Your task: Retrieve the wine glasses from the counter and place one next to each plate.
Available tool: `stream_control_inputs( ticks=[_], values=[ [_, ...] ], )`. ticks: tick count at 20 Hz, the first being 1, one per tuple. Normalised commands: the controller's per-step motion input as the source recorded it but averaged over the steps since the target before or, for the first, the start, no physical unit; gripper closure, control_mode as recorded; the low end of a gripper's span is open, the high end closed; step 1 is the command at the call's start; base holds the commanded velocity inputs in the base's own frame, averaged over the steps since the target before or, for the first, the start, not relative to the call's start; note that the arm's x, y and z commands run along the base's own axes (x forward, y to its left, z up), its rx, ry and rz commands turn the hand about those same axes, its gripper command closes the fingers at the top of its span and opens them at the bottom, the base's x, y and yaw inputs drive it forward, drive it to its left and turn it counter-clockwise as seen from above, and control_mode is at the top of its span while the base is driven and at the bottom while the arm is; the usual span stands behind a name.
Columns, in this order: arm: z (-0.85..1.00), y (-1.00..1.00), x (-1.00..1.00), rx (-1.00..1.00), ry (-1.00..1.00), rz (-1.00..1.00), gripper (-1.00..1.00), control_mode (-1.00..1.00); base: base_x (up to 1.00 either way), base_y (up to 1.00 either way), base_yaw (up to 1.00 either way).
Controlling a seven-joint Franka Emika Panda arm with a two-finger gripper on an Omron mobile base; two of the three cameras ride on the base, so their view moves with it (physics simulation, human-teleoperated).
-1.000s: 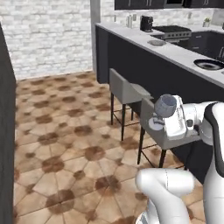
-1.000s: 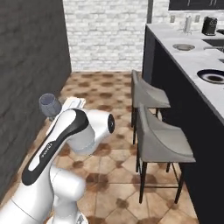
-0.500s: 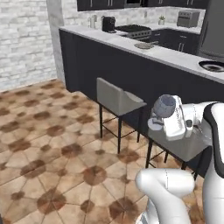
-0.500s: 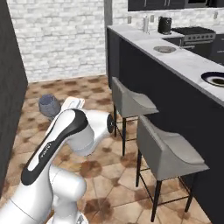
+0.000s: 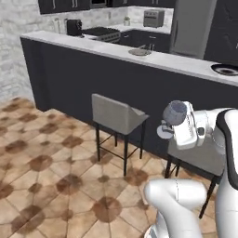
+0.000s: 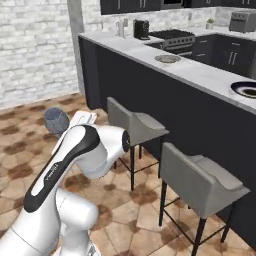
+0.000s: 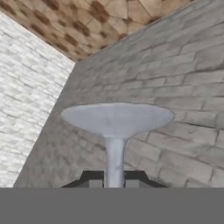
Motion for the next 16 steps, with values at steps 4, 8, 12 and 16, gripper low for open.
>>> stream_control_inputs(
  ticks=[4,8,12,16],
  values=[
    [0.00,0.00,0.00,0.00,0.00,0.00,1.00,1.00,0.73,1.00,-0.50],
    [0.00,0.00,0.00,0.00,0.00,0.00,1.00,1.00,0.70,1.00,-0.50],
    [0.00,0.00,0.00,0.00,0.00,0.00,1.00,1.00,0.47,1.00,-0.46],
    [0.00,0.00,0.00,0.00,0.00,0.00,1.00,1.00,-0.09,1.00,-0.30]
  ],
)
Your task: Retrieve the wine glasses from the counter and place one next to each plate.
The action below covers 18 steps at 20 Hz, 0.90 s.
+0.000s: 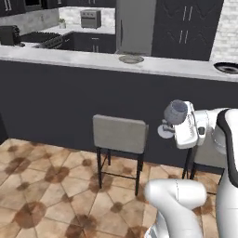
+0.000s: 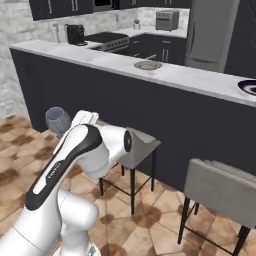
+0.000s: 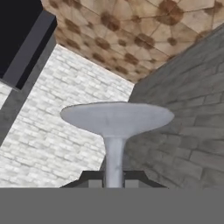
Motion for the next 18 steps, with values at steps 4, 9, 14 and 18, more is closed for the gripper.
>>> stream_control_inputs(
  ticks=[4,9,14,18],
  values=[
    [0.00,0.00,0.00,0.00,0.00,0.00,1.00,1.00,-0.01,0.91,-0.38],
    [0.00,0.00,0.00,0.00,0.00,0.00,1.00,1.00,0.15,0.47,-0.35],
    [0.00,0.00,0.00,0.00,0.00,0.00,1.00,1.00,0.33,0.33,-0.27],
    [0.00,0.00,0.00,0.00,0.00,0.00,1.00,1.00,0.12,0.49,-0.29]
  ],
)
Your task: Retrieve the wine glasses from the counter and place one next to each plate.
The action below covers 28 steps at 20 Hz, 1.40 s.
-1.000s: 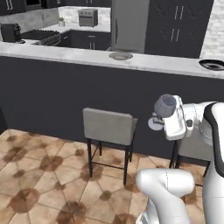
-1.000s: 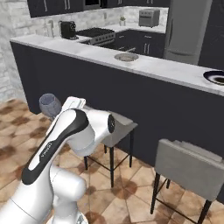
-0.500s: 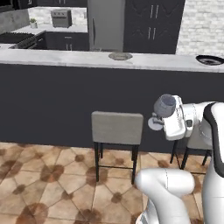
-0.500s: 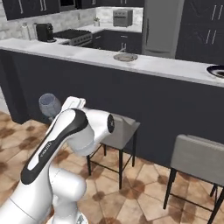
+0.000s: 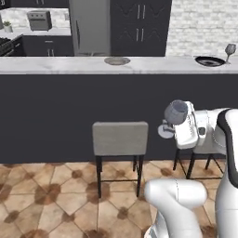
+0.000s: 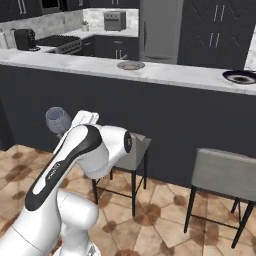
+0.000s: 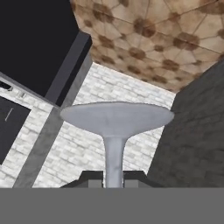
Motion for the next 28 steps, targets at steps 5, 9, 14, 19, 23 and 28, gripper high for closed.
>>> stream_control_inputs(
  ticks=[5,9,14,19,23,28],
  values=[
    [0.00,0.00,0.00,0.00,0.00,0.00,1.00,1.00,0.02,0.89,-0.15],
    [0.00,0.00,0.00,0.00,0.00,0.00,1.00,1.00,0.38,0.93,-0.15],
    [0.00,0.00,0.00,0.00,0.00,0.00,1.00,1.00,0.74,0.36,-0.19],
    [0.00,0.00,0.00,0.00,0.00,0.00,1.00,1.00,0.59,-0.07,-0.18],
    [0.00,0.00,0.00,0.00,0.00,0.00,1.00,1.00,0.45,-0.31,-0.14],
    [0.00,0.00,0.00,0.00,0.00,0.00,1.00,1.00,0.67,-0.05,-0.18]
  ],
)
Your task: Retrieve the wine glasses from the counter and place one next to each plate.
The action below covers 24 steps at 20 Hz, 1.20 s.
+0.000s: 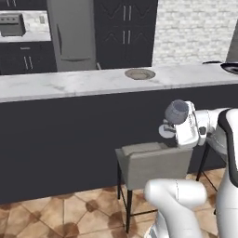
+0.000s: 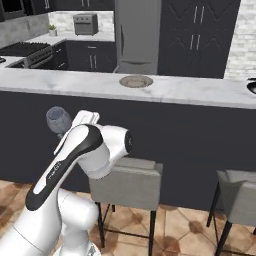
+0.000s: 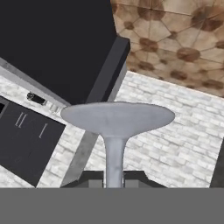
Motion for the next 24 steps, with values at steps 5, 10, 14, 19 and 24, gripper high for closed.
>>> stream_control_inputs(
  ticks=[5,10,14,19,24],
  values=[
    [0.00,0.00,0.00,0.00,0.00,0.00,1.00,1.00,0.81,-0.01,-0.19],
    [0.00,0.00,0.00,0.00,0.00,0.00,1.00,1.00,0.89,-0.01,-0.19],
    [0.00,0.00,0.00,0.00,0.00,0.00,1.00,1.00,0.79,-0.16,-0.16],
    [0.00,0.00,0.00,0.00,0.00,0.00,1.00,1.00,0.81,-0.19,-0.16],
    [0.00,0.00,0.00,0.00,0.00,0.00,1.00,1.00,0.68,-0.11,0.00]
  ],
)
